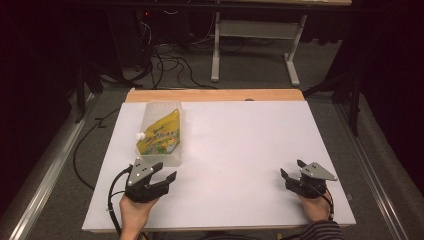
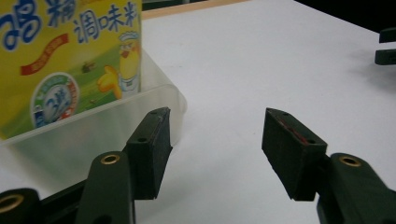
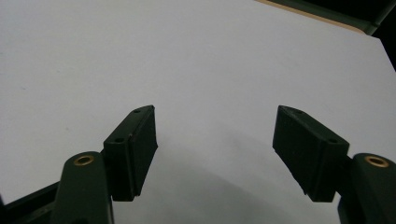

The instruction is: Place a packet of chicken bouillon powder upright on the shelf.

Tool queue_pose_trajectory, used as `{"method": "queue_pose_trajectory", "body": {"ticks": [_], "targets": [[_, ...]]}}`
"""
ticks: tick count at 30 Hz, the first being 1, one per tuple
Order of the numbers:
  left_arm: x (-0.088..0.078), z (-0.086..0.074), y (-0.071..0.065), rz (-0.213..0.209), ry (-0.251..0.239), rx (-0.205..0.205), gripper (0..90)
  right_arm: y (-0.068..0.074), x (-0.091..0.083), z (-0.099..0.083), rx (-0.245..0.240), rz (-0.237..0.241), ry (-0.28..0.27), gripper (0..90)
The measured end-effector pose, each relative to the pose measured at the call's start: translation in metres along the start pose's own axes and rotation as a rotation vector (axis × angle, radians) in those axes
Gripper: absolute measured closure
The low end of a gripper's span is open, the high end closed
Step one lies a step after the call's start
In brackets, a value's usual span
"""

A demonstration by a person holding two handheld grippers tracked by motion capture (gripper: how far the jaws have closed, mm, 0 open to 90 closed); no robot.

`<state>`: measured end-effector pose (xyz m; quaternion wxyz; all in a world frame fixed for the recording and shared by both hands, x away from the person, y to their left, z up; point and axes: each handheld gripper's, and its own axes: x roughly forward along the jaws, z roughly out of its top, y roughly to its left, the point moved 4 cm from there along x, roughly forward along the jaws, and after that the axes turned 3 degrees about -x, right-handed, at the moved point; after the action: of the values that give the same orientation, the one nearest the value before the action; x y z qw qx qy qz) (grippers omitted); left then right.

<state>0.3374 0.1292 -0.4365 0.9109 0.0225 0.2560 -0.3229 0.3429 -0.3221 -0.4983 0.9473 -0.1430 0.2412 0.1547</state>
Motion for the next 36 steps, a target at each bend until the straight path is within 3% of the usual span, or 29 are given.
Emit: {"method": "queue_pose_trajectory", "body": {"ticks": [12,36], "targets": [[0.021,0.002,-0.014,-0.033,0.027,0.033,42.4,0.0,0.0,0.0,0.01,0.003,-0.001,31.3],[0.052,0.001,-0.027,-0.067,0.063,0.035,42.6,0.0,0.0,0.0,0.004,0.001,-0.002,31.3]]}}
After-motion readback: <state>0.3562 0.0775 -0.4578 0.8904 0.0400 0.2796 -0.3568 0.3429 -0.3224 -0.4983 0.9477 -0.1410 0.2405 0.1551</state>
